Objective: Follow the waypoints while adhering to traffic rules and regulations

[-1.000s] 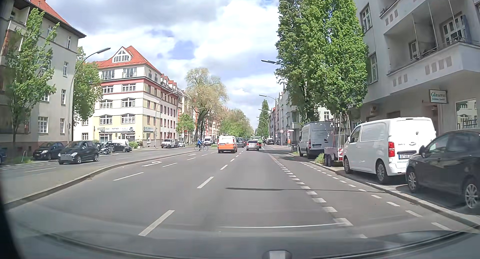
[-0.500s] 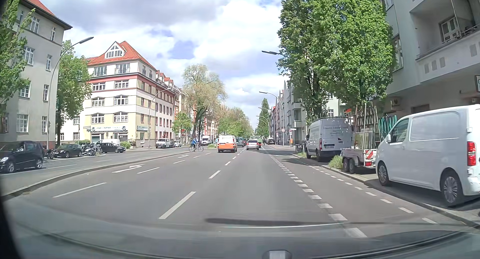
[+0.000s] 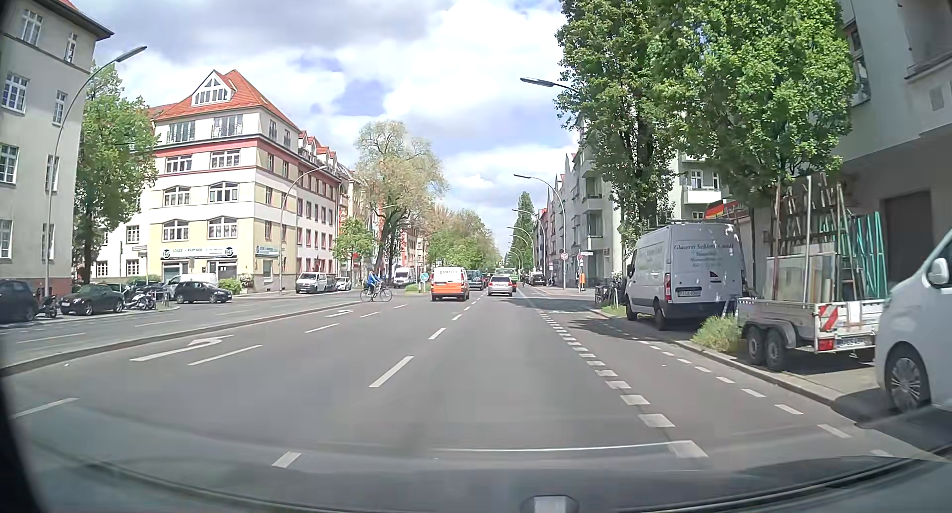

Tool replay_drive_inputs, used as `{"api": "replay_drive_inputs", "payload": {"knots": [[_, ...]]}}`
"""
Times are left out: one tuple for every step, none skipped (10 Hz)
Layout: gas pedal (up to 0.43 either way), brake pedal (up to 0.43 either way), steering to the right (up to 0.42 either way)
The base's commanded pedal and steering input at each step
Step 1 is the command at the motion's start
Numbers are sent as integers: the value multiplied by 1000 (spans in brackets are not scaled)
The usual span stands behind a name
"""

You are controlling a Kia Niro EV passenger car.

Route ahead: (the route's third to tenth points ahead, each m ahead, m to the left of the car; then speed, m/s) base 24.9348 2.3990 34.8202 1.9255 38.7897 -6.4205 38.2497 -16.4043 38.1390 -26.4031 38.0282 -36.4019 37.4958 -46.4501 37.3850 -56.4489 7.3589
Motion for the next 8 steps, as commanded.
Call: {"api": "replay_drive_inputs", "payload": {"knots": [[280,18,1],[280,18,0],[280,18,0],[280,18,0],[280,18,1],[280,18,0],[280,18,0],[280,18,0]]}}
